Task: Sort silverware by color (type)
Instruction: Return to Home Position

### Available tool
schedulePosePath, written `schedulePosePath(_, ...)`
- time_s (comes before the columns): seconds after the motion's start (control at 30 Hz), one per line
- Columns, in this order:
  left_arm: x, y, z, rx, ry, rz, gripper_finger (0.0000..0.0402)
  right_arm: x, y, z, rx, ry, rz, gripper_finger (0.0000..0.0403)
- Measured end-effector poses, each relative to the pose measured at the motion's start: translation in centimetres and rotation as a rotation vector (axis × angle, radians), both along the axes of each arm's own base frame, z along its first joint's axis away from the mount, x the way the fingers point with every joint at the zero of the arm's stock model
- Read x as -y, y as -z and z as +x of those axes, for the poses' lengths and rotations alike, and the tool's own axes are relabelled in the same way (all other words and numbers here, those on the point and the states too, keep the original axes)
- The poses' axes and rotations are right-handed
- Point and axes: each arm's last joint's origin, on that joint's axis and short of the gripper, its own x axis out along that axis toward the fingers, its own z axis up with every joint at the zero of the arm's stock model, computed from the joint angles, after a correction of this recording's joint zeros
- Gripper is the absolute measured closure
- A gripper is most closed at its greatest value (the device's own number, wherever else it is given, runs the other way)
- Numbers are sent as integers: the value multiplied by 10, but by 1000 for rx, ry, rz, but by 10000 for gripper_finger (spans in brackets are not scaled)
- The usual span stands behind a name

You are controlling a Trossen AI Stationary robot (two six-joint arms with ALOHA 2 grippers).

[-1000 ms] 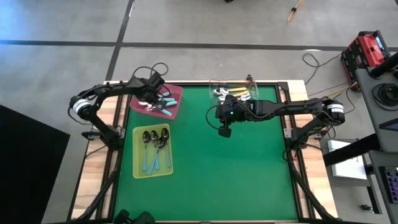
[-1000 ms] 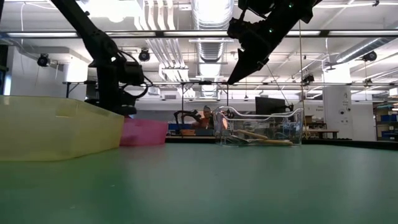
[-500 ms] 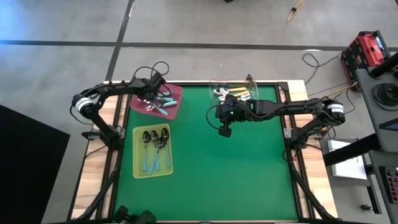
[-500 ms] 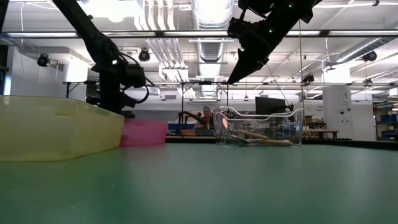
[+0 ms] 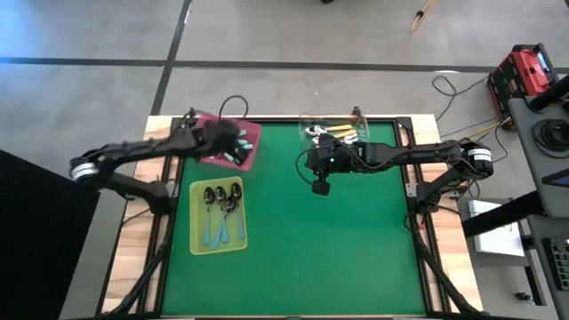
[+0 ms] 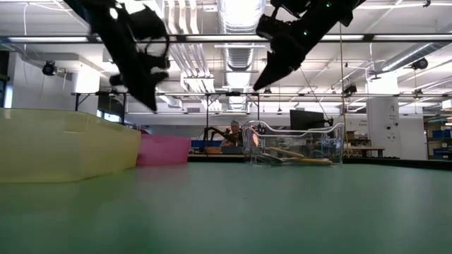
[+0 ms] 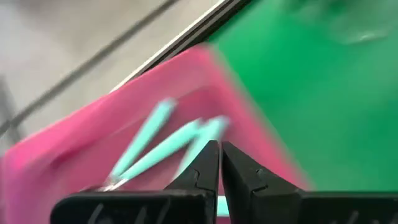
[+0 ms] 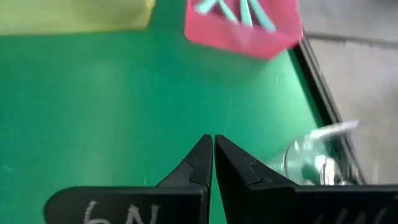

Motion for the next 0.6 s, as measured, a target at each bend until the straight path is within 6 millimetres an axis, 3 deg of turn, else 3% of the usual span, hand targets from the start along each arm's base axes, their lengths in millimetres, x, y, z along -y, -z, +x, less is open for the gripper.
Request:
schedulePosePath(0.17, 66, -22, -5, 181, 296, 87, 401, -2, -12, 10, 149, -155, -7, 394)
schedulePosePath(0.33, 118, -18, -21, 325, 599, 163, 401, -5, -27, 18, 330, -294, -7, 394)
schedulePosePath(0.47, 140, -8, -38, 393, 759, 206, 401, -5, -31, 19, 375, -336, -17, 394)
schedulePosePath(0.6, 144, -4, -52, 464, 789, 216, 401, -4, -33, 22, 410, -336, -30, 394)
